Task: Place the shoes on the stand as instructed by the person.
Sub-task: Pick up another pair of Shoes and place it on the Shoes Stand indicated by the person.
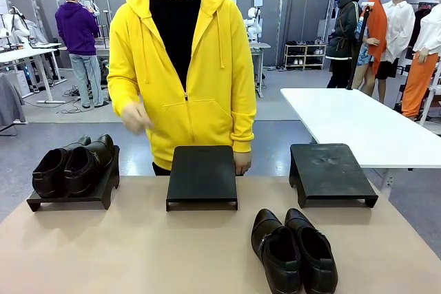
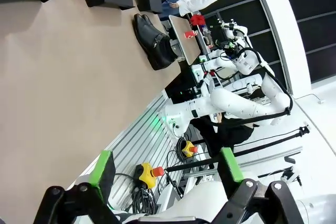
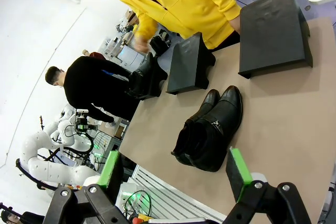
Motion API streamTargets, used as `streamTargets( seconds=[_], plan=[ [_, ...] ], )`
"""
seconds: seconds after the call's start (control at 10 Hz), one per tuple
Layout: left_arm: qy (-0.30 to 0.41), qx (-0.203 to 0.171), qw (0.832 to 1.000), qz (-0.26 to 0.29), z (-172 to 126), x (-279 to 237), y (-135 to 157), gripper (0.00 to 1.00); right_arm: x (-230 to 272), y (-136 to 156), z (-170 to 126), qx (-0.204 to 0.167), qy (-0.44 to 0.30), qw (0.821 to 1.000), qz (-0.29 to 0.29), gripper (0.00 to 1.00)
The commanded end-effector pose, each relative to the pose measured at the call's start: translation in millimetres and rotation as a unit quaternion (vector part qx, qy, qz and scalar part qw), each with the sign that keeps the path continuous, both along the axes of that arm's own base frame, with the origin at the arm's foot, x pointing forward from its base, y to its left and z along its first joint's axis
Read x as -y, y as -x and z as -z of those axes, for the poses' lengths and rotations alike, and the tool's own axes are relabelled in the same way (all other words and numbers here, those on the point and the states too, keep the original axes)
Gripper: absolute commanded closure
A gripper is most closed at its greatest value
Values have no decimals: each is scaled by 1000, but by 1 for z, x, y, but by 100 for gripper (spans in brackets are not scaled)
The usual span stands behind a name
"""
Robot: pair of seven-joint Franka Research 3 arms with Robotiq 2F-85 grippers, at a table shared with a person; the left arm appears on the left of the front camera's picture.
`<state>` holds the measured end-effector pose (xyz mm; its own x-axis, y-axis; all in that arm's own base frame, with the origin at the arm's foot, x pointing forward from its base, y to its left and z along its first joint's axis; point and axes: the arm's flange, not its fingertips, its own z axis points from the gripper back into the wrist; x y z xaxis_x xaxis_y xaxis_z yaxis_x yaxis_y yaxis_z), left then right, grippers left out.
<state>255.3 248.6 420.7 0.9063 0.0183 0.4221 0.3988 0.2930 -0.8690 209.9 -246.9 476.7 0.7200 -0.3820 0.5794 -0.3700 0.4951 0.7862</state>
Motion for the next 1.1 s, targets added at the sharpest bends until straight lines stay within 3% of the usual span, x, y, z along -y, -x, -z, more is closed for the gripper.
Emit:
streamTargets(
  seconds=[0.0, 1.0],
  plan=[
    [2, 7, 1000, 6, -1, 2, 3, 0, 1, 0, -1, 9, 0, 1000, -1, 0],
    [2, 7, 1000, 6, -1, 2, 3, 0, 1, 0, -1, 9, 0, 1000, -1, 0]
  ],
)
